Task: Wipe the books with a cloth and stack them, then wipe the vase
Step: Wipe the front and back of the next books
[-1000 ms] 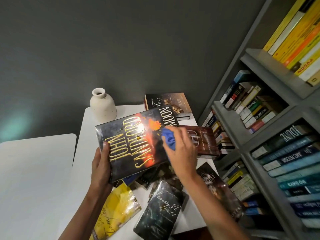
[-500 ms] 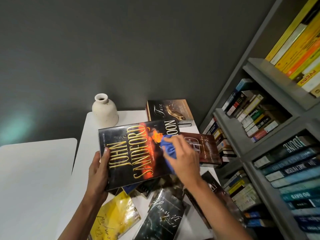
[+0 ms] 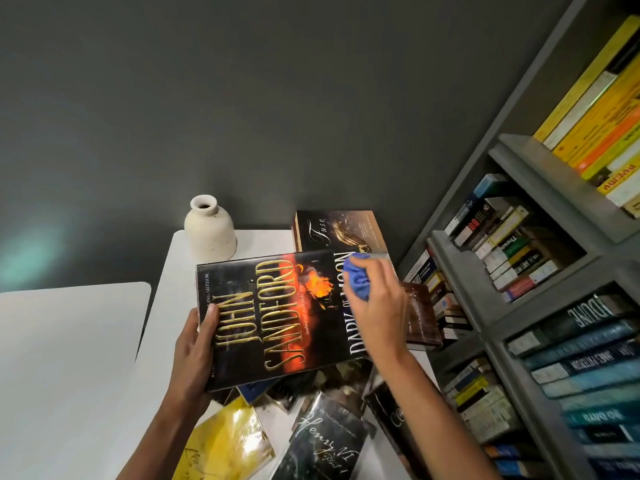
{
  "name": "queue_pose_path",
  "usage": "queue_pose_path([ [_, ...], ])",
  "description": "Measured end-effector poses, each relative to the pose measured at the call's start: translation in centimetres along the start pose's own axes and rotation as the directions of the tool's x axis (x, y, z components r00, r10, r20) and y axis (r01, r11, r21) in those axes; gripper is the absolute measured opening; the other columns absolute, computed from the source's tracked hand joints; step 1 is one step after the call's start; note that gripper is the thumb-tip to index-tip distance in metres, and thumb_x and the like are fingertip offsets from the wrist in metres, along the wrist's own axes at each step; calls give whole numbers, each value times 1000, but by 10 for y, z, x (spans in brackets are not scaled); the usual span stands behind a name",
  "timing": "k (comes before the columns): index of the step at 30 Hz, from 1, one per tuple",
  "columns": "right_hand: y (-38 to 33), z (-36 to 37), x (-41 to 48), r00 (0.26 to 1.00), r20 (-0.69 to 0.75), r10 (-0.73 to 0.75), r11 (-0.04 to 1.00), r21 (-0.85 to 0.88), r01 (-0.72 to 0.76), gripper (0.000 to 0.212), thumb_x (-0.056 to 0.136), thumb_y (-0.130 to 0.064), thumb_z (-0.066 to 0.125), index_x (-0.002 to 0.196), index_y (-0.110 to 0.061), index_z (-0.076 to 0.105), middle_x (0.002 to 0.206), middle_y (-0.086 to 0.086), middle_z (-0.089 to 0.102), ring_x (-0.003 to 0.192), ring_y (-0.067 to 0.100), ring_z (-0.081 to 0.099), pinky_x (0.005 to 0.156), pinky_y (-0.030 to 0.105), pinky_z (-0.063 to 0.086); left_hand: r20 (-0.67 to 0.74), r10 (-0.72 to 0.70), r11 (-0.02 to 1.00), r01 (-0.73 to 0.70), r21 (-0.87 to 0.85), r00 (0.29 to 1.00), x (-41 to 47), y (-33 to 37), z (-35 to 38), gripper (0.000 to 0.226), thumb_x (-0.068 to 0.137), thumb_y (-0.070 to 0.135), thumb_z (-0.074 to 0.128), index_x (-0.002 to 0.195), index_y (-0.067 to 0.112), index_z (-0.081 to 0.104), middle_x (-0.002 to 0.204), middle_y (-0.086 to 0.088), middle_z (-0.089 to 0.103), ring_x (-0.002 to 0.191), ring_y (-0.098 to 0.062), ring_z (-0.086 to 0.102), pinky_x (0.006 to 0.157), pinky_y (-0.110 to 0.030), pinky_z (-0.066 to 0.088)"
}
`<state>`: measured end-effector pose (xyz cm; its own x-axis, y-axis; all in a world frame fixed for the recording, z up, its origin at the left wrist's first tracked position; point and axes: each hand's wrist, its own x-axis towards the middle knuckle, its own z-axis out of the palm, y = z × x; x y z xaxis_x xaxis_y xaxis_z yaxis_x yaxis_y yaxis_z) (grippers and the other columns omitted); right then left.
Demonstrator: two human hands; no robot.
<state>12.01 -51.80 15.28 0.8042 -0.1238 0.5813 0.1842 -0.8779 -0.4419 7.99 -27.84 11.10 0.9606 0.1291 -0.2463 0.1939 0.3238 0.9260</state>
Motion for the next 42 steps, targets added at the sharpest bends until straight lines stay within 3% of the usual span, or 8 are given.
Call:
queue_pose_path([
  [4,-23,9,-22,959,151,-240,971,37,237,42,70,-27,72,110,-16,64,99,-1,64,77,4,58,66,12,50,2,18,1000,-18,25,1000,0,5,3,85,53,78,72,115,22,57,106,-4,71,95,-21,71,65,-30,61],
  [9,5,0,4,998,51,28,1000,-6,-27,39,73,-25,73,111,-15,67,98,0,64,69,7,58,53,25,55,-8,14,1000,-13,28,1000,-1,4,2,96,44,82,74,115,21,56,106,-5,71,94,-22,71,65,-31,61],
  [14,-16,4,-7,969,153,-192,981,6,193,41,72,-27,72,111,-15,67,99,-1,63,74,6,59,61,12,47,-12,-15,1000,14,-9,1000,-1,5,4,78,65,71,70,121,20,54,113,-8,69,98,-24,70,66,-30,60],
  [19,1,2,23,997,31,75,997,-9,-75,38,77,-22,75,113,-16,64,102,1,60,73,12,61,57,21,50,-8,-24,999,24,-21,1000,-2,6,6,71,72,65,65,124,19,53,112,-7,69,99,-25,70,65,-30,60],
  [24,-25,12,11,959,191,-208,978,28,207,40,79,-32,68,115,-16,63,101,2,59,72,6,55,57,13,42,-8,-27,1000,28,13,1000,-2,9,5,80,58,76,71,117,24,57,111,-6,70,97,-23,71,67,-30,60],
  [29,-1,10,26,998,47,43,999,-23,-42,37,76,-20,77,110,-15,63,101,5,58,71,11,57,54,18,49,-5,-20,1000,20,14,1000,-5,7,7,50,82,56,63,113,18,56,107,-9,71,90,-21,72,63,-28,60],
  [35,-37,25,-16,907,276,-318,946,151,286,50,73,-20,81,118,-16,59,106,4,57,79,12,63,69,15,51,-36,-57,998,56,-4,998,-1,7,13,33,94,34,49,116,11,54,104,-9,71,82,-17,73,59,-26,59],
  [42,-23,23,6,990,125,-61,997,54,55,39,77,-22,76,113,-15,63,104,5,57,75,11,58,58,9,38,-19,-95,995,95,-28,995,-4,5,17,32,97,32,46,123,13,54,109,-11,70,85,-19,73,59,-26,58],
])
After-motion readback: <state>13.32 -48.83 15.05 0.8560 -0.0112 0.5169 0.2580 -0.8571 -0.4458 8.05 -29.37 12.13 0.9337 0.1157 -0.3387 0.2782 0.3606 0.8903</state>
